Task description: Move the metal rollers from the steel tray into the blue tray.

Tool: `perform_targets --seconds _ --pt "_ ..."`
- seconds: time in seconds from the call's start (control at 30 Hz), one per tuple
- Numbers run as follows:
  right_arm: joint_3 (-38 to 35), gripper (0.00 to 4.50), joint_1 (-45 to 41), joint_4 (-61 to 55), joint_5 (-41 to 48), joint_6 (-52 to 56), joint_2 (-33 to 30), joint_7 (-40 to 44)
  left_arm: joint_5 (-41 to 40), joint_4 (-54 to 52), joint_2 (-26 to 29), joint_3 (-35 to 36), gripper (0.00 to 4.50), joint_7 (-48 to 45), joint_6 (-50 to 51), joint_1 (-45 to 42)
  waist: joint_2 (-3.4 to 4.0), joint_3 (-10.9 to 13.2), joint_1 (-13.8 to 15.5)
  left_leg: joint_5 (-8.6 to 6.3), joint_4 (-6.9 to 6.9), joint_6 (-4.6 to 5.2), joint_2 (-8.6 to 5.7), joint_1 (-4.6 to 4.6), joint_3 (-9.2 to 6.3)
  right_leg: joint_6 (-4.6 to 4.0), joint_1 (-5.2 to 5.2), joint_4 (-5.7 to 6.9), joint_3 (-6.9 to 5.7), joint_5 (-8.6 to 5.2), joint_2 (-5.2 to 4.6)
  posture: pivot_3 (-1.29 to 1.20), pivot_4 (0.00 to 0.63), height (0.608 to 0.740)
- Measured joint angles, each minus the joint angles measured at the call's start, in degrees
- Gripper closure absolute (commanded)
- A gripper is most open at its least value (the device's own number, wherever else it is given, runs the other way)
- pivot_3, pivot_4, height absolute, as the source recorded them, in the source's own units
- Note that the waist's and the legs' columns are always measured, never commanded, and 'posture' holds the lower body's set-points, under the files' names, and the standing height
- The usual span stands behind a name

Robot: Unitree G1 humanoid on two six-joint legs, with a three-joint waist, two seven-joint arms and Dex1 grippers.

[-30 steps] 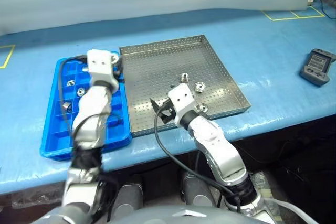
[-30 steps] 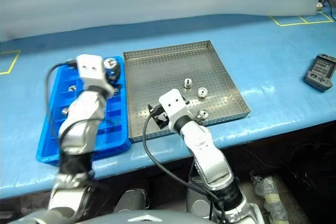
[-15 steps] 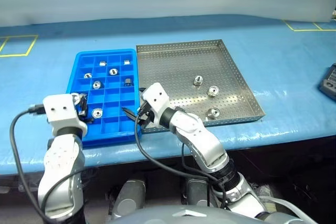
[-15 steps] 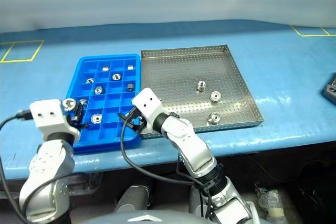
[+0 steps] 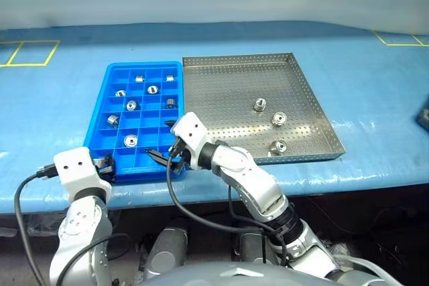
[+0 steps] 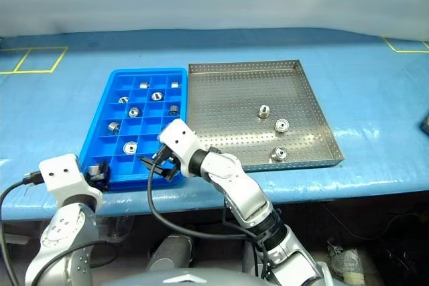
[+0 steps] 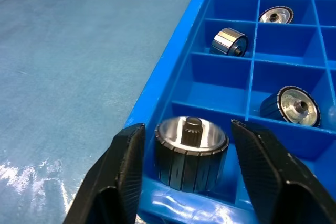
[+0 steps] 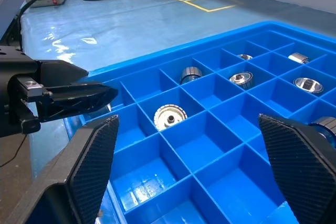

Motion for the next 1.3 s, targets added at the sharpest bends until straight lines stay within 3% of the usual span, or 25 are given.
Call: perform_targets --seconds 0.07,0.17,0.37,0.5,0.73,1.0,1.3 --pt "-0.32 0.0 0.57 -0.75 -0.17 0.08 -0.02 -1.07 -0.44 0.16 0.8 -0.04 0.02 -0.48 -0.04 -2.8 0.0 0.0 -0.13 0.0 0.0 0.0 0.0 -0.03 0.0 0.0 -0.02 -0.01 -0.01 0.0 0.0 0.13 0.15 0.74" --pt "-1.71 0.0 1.35 -2.19 -1.39 0.3 -0.03 -4.41 -1.26 0.98 2.65 -1.42 0.02 -2.35 -1.93 -6.56 -0.01 -0.01 -0.48 0.0 0.0 0.0 0.0 -0.02 0.04 0.0 -0.01 -0.02 0.01 0.0 -0.01 0.08 0.15 0.74" --pt "-10.81 0.0 1.82 -2.07 -4.84 2.74 2.53 -16.36 -0.64 8.23 8.01 -11.29 0.02 -8.17 -11.35 -9.55 0.0 -0.01 -1.63 0.01 -0.01 0.0 0.0 -0.05 0.1 -0.01 -0.04 -0.03 0.05 0.01 -0.02 -0.01 0.15 0.74" --pt "-17.83 0.0 -1.99 1.67 -7.92 2.29 5.32 -26.37 -0.96 12.06 10.18 -19.3 0.02 -14.38 -20.89 -10.81 0.01 -0.01 -3.22 0.01 -0.03 0.01 0.0 -0.06 0.17 -0.02 -0.07 -0.05 0.09 0.02 -0.04 -0.02 0.15 0.74" --pt "-26.47 0.0 -9.84 13.58 -9.11 1.42 7.88 -36.62 -2.01 13.92 12.97 -26.6 0.02 -21.51 -23.77 -10.67 0.12 0.01 -5.41 0.02 -0.22 0.04 0.04 0.01 0.25 -0.09 -0.12 -0.03 0.15 0.03 -0.02 -0.01 0.15 0.74" --pt "-29.51 0.0 -13.27 24.61 -9.44 0.34 7.73 -41.26 -1.96 14.23 12.08 -30.45 0.02 -22.27 -23.75 -9.45 0.17 0.03 -5.59 0.03 -0.22 0.07 0.03 0.02 0.28 -0.08 -0.11 -0.05 0.18 0.03 -0.02 0.02 0.15 0.74" --pt "-29.97 0.0 -12.2 24.55 -8.23 0.44 7.81 -40.59 -1.73 14.24 11.04 -32.54 0.02 -21.49 -22.66 -7.72 0.22 0.04 -5.33 0.04 -0.21 0.09 0.03 0.03 0.27 -0.07 -0.1 -0.04 0.18 0.03 -0.02 0.04 0.15 0.74"
